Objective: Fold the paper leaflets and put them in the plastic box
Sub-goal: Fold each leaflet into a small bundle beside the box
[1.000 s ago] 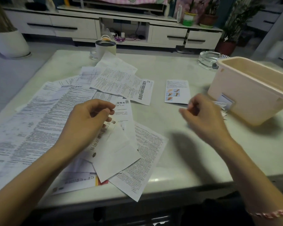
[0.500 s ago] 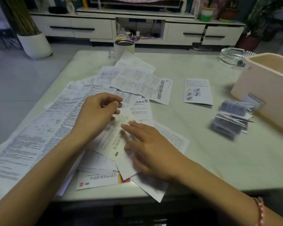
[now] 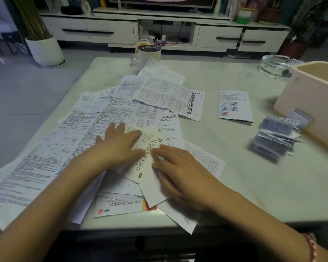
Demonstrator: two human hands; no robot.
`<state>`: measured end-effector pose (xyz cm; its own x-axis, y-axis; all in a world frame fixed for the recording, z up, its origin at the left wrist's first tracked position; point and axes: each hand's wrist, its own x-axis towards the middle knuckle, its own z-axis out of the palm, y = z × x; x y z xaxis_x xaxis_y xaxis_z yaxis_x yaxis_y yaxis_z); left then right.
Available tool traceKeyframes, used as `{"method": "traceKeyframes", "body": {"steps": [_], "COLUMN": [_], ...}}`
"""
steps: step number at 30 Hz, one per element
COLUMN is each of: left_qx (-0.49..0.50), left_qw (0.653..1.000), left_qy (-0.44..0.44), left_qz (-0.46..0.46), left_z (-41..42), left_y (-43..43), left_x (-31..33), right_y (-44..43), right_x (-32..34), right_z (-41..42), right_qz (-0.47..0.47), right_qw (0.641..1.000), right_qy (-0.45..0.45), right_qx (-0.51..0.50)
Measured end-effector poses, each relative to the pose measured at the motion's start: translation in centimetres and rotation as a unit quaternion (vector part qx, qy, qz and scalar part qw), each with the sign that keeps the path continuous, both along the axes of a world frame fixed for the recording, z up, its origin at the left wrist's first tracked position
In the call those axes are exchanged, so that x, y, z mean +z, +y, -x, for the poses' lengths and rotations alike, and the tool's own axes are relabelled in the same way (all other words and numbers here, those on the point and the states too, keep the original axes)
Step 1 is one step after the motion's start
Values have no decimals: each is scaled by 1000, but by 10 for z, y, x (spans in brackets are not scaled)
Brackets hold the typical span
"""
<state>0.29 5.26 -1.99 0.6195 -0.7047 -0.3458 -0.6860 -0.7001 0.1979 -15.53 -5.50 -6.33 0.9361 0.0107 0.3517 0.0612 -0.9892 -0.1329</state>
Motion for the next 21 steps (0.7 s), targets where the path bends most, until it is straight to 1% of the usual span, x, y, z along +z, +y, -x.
{"method": "traceKeyframes", "body": {"steps": [1,3,6,8,12,15,17,19,21], "left_qx": [-29,-67,-93,-106,-117,-130,-160,-188,-199], "left_qw": [999,993,986,982,980,981,977,966,949], "left_qy": [15,44,65,79,94,114,137,177,223], "left_qz": [-39,-85,-124,-135,-131,-90,-36,27,101], "left_z": [3,7,2,0,1,0,3,10,18], "left_y": [1,4,7,10,11,11,14,16,14], "left_x": [1,5,7,11,12,13,19,25,28], "right_y": [-3,-8,-10,-7,1,-3,-12,-25,-36], "right_x": [1,3,0,-3,-8,2,15,34,53], "right_z": [2,5,5,1,-10,-14,-11,-3,7], "right_qz": [-7,-6,47,65,40,-23,-102,-200,-295], "right_qw": [1000,1000,999,998,999,998,990,968,937], "right_qy": [3,9,9,20,12,-36,-97,-149,-185], "right_qx": [-7,-10,-11,-7,23,38,30,-3,-34]}}
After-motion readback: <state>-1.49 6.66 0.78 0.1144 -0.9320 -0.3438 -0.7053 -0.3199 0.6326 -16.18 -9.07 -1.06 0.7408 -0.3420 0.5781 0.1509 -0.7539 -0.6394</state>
